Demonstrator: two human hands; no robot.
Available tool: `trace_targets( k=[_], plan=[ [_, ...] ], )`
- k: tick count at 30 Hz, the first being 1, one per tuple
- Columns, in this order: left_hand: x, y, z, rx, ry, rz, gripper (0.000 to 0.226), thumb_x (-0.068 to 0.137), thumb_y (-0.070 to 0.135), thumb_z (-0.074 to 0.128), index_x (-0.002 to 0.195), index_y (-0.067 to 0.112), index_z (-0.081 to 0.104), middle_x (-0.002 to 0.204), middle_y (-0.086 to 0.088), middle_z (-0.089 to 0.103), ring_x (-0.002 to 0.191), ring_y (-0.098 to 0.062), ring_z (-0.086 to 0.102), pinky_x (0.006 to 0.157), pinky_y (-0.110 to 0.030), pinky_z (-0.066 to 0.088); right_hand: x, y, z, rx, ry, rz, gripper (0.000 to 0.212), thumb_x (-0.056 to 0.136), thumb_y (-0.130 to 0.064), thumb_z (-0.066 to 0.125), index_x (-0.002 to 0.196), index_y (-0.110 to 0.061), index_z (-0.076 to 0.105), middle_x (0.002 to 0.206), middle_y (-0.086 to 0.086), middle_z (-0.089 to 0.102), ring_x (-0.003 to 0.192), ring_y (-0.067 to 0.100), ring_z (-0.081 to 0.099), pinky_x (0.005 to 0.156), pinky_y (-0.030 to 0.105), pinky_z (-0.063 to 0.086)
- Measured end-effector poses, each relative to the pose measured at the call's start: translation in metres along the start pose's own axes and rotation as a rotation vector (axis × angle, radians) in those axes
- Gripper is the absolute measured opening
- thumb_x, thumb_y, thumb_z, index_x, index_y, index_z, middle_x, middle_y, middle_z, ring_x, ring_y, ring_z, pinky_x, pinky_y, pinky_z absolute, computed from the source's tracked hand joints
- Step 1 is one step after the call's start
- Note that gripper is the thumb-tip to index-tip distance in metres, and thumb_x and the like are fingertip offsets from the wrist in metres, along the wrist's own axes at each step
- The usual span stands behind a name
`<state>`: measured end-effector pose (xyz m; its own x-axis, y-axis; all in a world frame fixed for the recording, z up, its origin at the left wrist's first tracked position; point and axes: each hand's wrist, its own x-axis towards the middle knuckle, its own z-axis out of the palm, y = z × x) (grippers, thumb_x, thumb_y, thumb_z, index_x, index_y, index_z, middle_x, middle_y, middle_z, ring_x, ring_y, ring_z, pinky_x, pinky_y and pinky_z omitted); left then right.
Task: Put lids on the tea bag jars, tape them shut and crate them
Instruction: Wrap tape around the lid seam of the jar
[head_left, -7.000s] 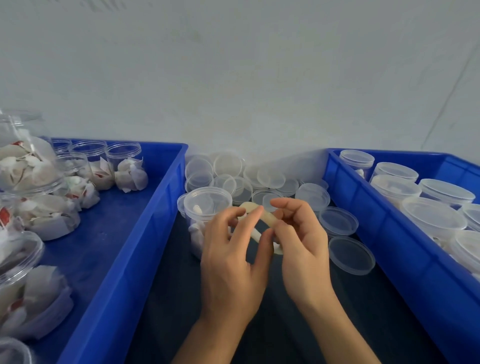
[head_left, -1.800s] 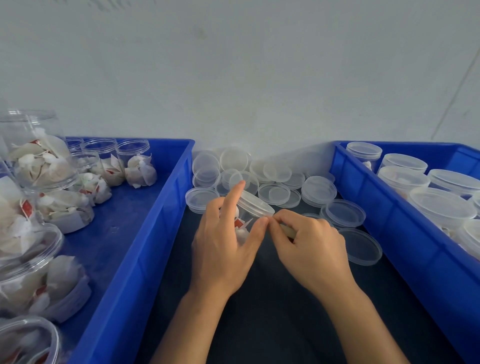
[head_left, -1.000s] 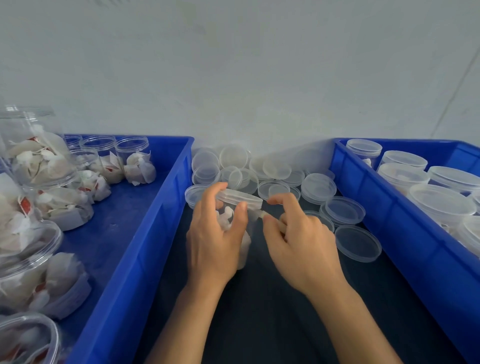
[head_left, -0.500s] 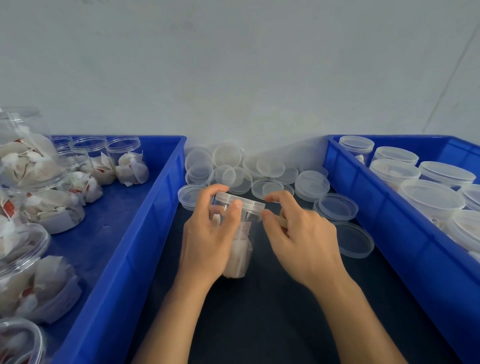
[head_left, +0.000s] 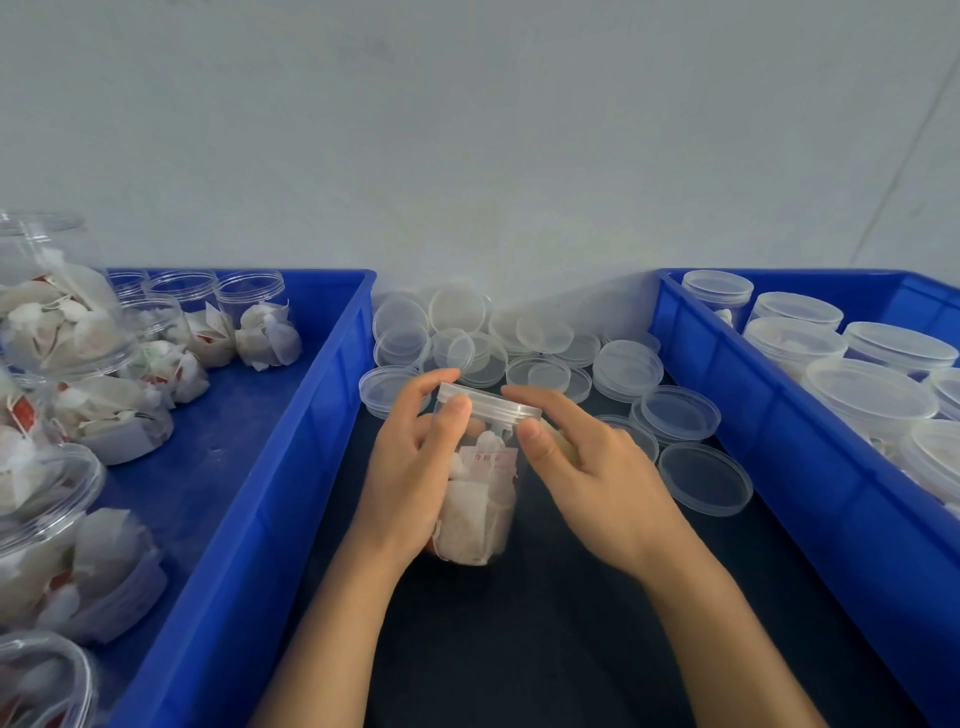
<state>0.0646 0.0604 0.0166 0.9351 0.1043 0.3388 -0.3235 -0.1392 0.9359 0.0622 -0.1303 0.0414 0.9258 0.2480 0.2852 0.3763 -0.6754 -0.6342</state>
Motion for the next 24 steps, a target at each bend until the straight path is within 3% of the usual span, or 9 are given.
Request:
trace_targets(
  k=[2, 4, 8, 11, 13, 17, 20, 22, 24],
  plan=[
    [-0.001, -0.002, 0.000, -0.045, -0.010, -0.011, 0.060, 0.088, 0.071, 0.052, 0.141, 0.043, 0.053, 0.118, 0.033, 0.069, 0.109, 0.005, 0.069, 0.081, -0.011, 0.055, 0.001, 0.002, 0.001, 0.096, -0.001, 0.005, 0.032, 0.104, -0.063, 0.040, 0.135, -0.065, 0.050, 0.077, -0.032, 0.066, 0.084, 0.005, 0.061, 0.077, 0.034, 0.047],
    [-0.003, -0.004, 0.000, -0.037, -0.038, -0.019, 0.067, 0.086, 0.076, 0.052, 0.145, 0.043, 0.049, 0.120, 0.034, 0.068, 0.112, 0.006, 0.068, 0.084, -0.020, 0.058, 0.002, 0.003, 0.001, 0.110, 0.003, 0.008, 0.032, 0.104, -0.060, 0.045, 0.135, -0.062, 0.053, 0.075, -0.034, 0.064, 0.081, 0.003, 0.058, 0.076, 0.032, 0.046],
    [-0.006, -0.002, -0.001, 0.106, -0.062, -0.068, 0.075, 0.078, 0.085, 0.057, 0.141, 0.048, 0.042, 0.119, 0.033, 0.068, 0.108, 0.006, 0.069, 0.097, -0.036, 0.058, 0.001, 0.004, 0.001, 0.100, 0.025, 0.026, 0.034, 0.102, -0.062, 0.049, 0.136, -0.060, 0.055, 0.091, -0.031, 0.071, 0.103, 0.006, 0.065, 0.091, 0.038, 0.054],
    [-0.006, 0.001, -0.001, 0.266, 0.073, -0.029, 0.065, 0.076, 0.086, 0.057, 0.128, 0.048, 0.049, 0.112, 0.026, 0.070, 0.099, 0.005, 0.069, 0.088, -0.039, 0.062, 0.001, 0.002, 0.002, 0.047, 0.045, 0.014, 0.037, 0.102, -0.065, 0.044, 0.137, -0.059, 0.055, 0.067, -0.033, 0.061, 0.086, 0.004, 0.060, 0.083, 0.036, 0.050],
    [-0.008, 0.002, 0.002, 0.295, 0.151, 0.002, 0.059, 0.078, 0.083, 0.057, 0.125, 0.047, 0.053, 0.111, 0.026, 0.069, 0.098, 0.005, 0.069, 0.083, -0.037, 0.064, 0.001, -0.002, 0.004, 0.012, 0.071, 0.000, 0.041, 0.100, -0.069, 0.040, 0.137, -0.058, 0.054, 0.066, -0.030, 0.063, 0.082, 0.004, 0.060, 0.081, 0.035, 0.049],
    [-0.013, 0.003, 0.018, 0.303, 0.153, -0.020, 0.076, 0.079, 0.087, 0.051, 0.143, 0.048, 0.041, 0.119, 0.023, 0.068, 0.108, 0.004, 0.066, 0.091, -0.033, 0.058, 0.000, -0.005, 0.010, 0.041, 0.094, -0.012, 0.040, 0.098, -0.072, 0.038, 0.135, -0.061, 0.049, 0.073, -0.013, 0.071, 0.076, 0.006, 0.065, 0.076, 0.035, 0.052],
    [-0.010, 0.000, 0.019, 0.216, 0.165, 0.002, 0.080, 0.083, 0.084, 0.052, 0.148, 0.038, 0.042, 0.122, 0.017, 0.069, 0.111, -0.003, 0.069, 0.094, -0.038, 0.061, 0.000, -0.002, 0.011, 0.217, 0.052, -0.002, 0.031, 0.103, -0.053, 0.049, 0.133, -0.060, 0.051, 0.070, -0.006, 0.064, 0.065, 0.004, 0.058, 0.067, 0.031, 0.045],
    [-0.009, -0.001, 0.016, 0.138, 0.174, 0.002, 0.075, 0.086, 0.079, 0.054, 0.146, 0.034, 0.046, 0.117, 0.017, 0.071, 0.108, -0.003, 0.071, 0.093, -0.041, 0.062, 0.000, -0.001, 0.011, 0.326, 0.011, -0.003, 0.039, 0.102, -0.038, 0.051, 0.133, -0.061, 0.052, 0.072, 0.002, 0.058, 0.062, 0.004, 0.052, 0.066, 0.031, 0.043],
    [-0.009, -0.002, 0.013, 0.094, 0.191, 0.006, 0.073, 0.088, 0.075, 0.056, 0.145, 0.030, 0.049, 0.116, 0.021, 0.071, 0.108, -0.002, 0.070, 0.094, -0.039, 0.060, 0.000, -0.001, 0.011, 0.319, 0.002, -0.017, 0.042, 0.102, -0.033, 0.052, 0.134, -0.061, 0.052, 0.066, -0.003, 0.051, 0.058, 0.004, 0.047, 0.062, 0.029, 0.041]
  ],
)
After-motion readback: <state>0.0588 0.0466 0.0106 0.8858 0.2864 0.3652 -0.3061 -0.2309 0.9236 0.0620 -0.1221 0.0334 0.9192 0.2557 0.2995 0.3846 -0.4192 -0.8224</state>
